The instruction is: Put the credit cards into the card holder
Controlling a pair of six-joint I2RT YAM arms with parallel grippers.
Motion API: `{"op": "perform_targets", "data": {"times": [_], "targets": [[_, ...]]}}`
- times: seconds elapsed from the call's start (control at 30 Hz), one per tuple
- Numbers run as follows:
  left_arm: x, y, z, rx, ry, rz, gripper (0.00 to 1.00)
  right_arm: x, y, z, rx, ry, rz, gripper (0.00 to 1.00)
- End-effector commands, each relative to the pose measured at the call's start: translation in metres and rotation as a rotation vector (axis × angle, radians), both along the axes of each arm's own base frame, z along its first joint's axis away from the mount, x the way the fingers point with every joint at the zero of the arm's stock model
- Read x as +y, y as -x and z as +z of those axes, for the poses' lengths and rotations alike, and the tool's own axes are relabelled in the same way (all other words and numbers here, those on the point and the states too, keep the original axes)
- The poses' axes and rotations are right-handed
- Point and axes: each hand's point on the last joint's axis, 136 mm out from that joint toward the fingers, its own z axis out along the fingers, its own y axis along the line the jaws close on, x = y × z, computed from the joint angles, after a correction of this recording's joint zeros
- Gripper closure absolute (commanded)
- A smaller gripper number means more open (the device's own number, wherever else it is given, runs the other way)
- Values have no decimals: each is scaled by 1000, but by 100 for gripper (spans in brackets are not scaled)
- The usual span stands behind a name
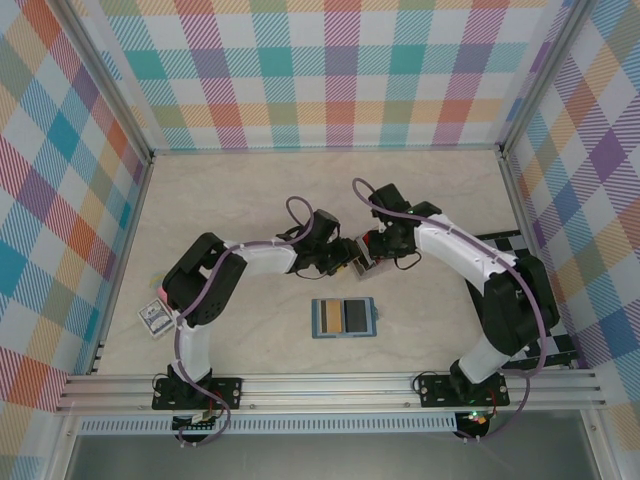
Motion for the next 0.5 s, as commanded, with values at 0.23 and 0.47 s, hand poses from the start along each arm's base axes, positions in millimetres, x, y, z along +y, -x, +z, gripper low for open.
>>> {"op": "perform_targets", "data": {"times": [0.23,0.47], "targets": [[17,5,-19,35,-104,-12,69,1,-17,-2,-18,106,86,68],[28,12,-17,15,-178,-67,73,6,-22,-3,-43,179,140,64]]}}
